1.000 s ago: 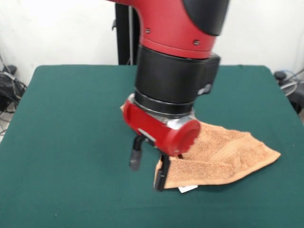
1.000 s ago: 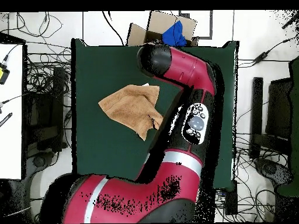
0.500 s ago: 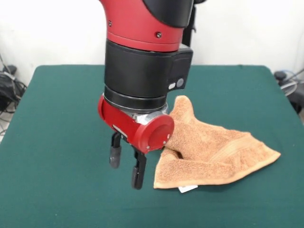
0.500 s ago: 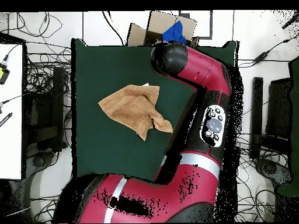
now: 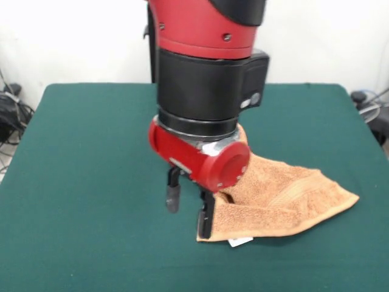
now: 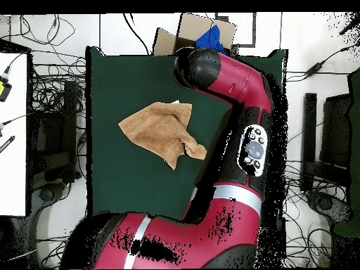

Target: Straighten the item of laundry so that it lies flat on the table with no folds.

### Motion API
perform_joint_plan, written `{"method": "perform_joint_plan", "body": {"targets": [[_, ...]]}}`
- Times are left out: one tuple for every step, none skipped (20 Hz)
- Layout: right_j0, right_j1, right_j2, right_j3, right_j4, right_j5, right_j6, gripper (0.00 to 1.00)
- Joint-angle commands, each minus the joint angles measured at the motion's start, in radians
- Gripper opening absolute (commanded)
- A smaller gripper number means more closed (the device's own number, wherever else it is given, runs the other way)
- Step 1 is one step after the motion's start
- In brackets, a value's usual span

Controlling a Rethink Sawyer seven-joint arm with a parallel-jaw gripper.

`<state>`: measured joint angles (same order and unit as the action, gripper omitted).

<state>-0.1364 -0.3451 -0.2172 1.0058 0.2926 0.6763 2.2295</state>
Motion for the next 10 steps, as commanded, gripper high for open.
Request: {"method": "perform_joint_plan", "body": {"targets": [[0.054, 0.008, 0.066, 0.168, 0.017, 0.184, 0.165, 1.00], [0.058, 0.008, 0.060, 0.169, 0.020, 0.191, 0.180, 1.00], [0.066, 0.007, 0.050, 0.172, 0.023, 0.194, 0.200, 1.00], [0.069, 0.007, 0.048, 0.175, 0.025, 0.193, 0.206, 1.00], [0.074, 0.010, 0.043, 0.176, 0.028, 0.187, 0.219, 1.00], [0.077, 0.011, 0.040, 0.177, 0.029, 0.186, 0.225, 1.00], [0.085, 0.014, 0.030, 0.174, 0.031, 0.186, 0.243, 1.00], [0.089, 0.014, 0.026, 0.175, 0.032, 0.186, 0.251, 1.00], [0.094, 0.018, 0.016, 0.168, 0.032, 0.191, 0.266, 1.00], [0.097, 0.018, 0.012, 0.170, 0.033, 0.192, 0.271, 1.00]]}}
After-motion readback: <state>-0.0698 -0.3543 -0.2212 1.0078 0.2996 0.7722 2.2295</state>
